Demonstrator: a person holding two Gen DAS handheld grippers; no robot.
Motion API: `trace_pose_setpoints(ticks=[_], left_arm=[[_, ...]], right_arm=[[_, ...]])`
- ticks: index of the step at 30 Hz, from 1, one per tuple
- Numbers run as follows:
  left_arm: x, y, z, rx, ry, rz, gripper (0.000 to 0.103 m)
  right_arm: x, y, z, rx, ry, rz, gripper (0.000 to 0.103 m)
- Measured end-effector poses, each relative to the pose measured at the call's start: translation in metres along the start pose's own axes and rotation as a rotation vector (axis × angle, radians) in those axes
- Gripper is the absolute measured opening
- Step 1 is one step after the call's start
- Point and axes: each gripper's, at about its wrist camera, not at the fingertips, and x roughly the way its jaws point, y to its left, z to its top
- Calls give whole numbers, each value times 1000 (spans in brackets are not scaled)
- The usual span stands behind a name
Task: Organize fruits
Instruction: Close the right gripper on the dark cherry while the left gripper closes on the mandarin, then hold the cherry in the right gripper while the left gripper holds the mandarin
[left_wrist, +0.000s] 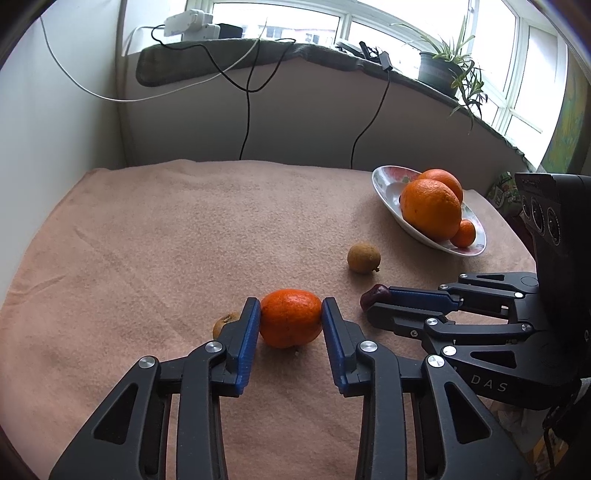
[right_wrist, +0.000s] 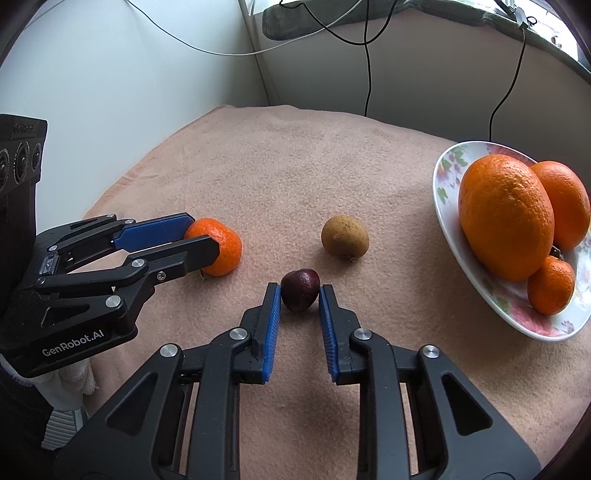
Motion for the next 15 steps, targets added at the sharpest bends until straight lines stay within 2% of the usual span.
trace_pose_setpoints(ticks=[7, 15], left_arm=[[-6, 1, 2, -22, -11, -18, 31], [-8, -7, 5, 0, -18, -31, 29]], right_arm=[[-14, -2, -1, 7, -31, -3, 22], [-32, -13, -6, 31, -56, -18, 22]])
